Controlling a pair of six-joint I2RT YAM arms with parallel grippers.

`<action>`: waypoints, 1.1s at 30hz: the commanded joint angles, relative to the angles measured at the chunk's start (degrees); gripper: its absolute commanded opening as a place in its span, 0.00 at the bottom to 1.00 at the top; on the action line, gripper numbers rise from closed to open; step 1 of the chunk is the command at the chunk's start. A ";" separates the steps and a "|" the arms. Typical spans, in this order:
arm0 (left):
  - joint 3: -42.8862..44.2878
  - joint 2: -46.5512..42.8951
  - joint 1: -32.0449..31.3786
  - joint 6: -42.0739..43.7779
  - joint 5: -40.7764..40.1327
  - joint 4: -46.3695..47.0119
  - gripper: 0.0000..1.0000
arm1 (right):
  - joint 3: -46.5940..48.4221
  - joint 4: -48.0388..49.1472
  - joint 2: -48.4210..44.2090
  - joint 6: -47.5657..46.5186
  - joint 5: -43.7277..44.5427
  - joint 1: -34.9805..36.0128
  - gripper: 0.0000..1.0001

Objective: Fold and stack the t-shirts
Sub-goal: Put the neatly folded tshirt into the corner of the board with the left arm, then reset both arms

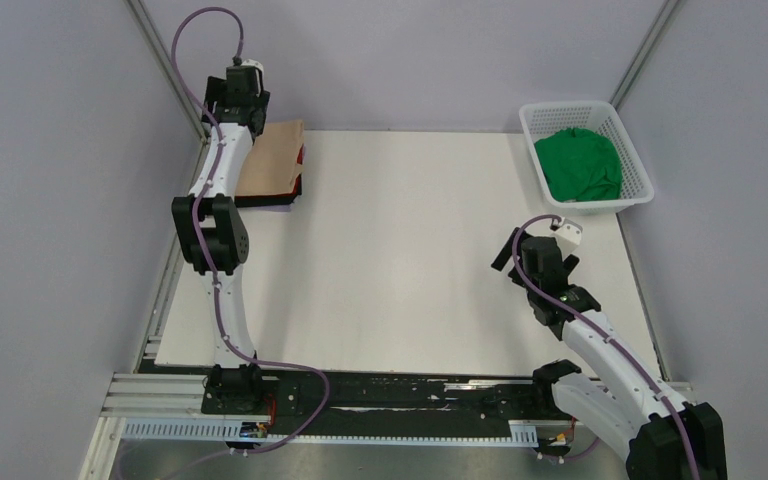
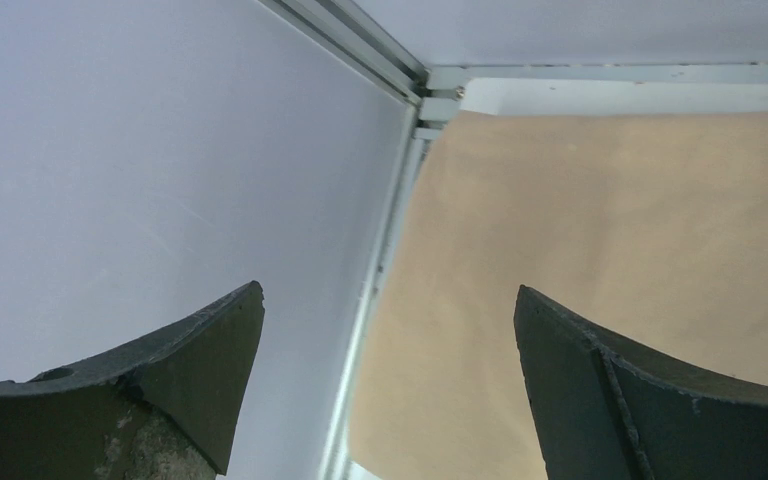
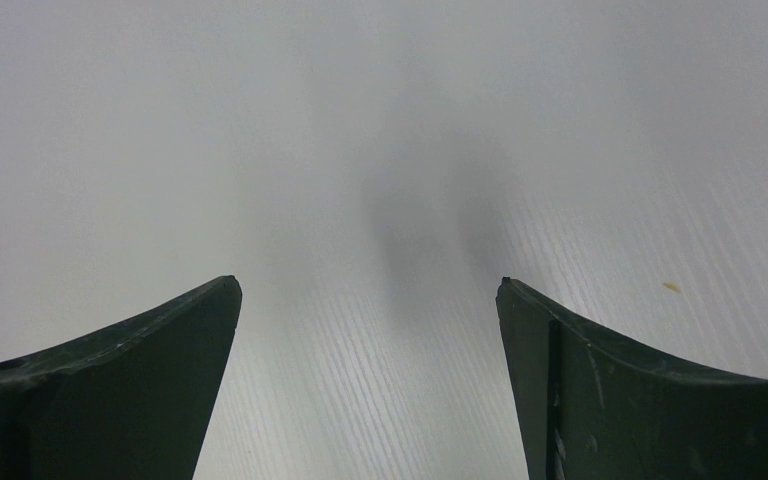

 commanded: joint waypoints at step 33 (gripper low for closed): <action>-90.83 -75.90 -19.57 -47.44 20.39 21.13 1.00 | -2.28 7.25 -3.62 3.48 -2.90 -0.10 1.00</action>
